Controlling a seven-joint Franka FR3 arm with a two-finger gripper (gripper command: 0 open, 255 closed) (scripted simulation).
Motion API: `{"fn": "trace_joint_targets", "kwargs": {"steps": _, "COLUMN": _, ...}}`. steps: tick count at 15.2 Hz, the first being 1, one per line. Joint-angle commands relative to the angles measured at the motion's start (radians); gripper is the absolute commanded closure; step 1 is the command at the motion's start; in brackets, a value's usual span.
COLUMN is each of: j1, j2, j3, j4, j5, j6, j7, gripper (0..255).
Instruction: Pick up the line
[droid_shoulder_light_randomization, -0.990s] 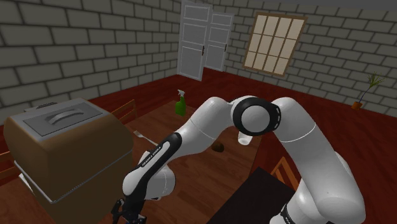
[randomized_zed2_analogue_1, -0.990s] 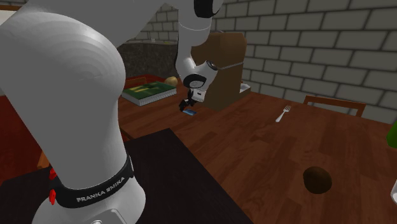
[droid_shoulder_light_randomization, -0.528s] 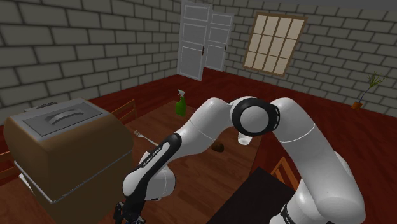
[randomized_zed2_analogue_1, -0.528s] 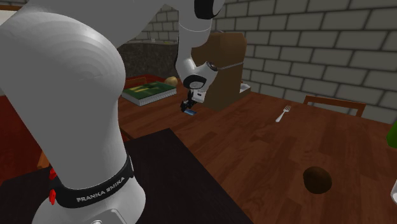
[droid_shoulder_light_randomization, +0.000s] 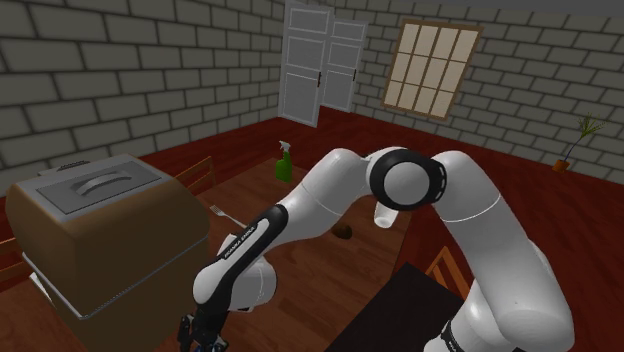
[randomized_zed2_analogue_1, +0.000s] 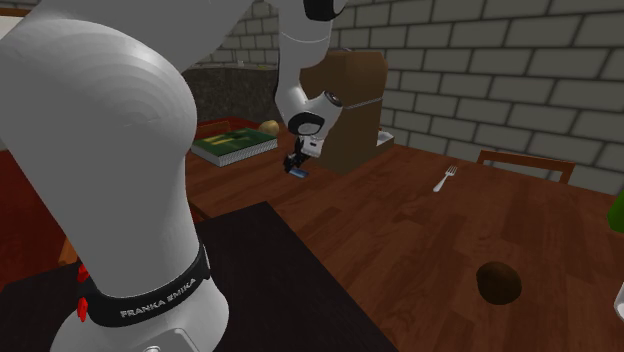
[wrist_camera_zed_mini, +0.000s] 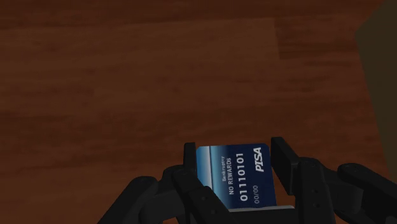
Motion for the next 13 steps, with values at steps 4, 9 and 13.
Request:
{"fn": "trace_joint_targets", "kwargs": {"steps": 4, "j1": -0.003, "j2": -0.067, "j3": -0.001, "j4": -0.031, "j5": -0.001, "j6": -0.031, "j7": 0.028, "gripper": 255}}
{"fn": "trace_joint_targets", "kwargs": {"steps": 9, "j1": -0.005, "j2": -0.132, "j3": -0.002, "j4": -0.057, "j5": -0.003, "j6": -0.064, "j7": 0.057, "gripper": 255}}
{"fn": "trace_joint_targets", "kwargs": {"steps": 13, "j1": -0.006, "j2": -0.159, "j3": -0.002, "j4": -0.066, "j5": -0.005, "j6": -0.079, "j7": 0.070, "gripper": 255}}
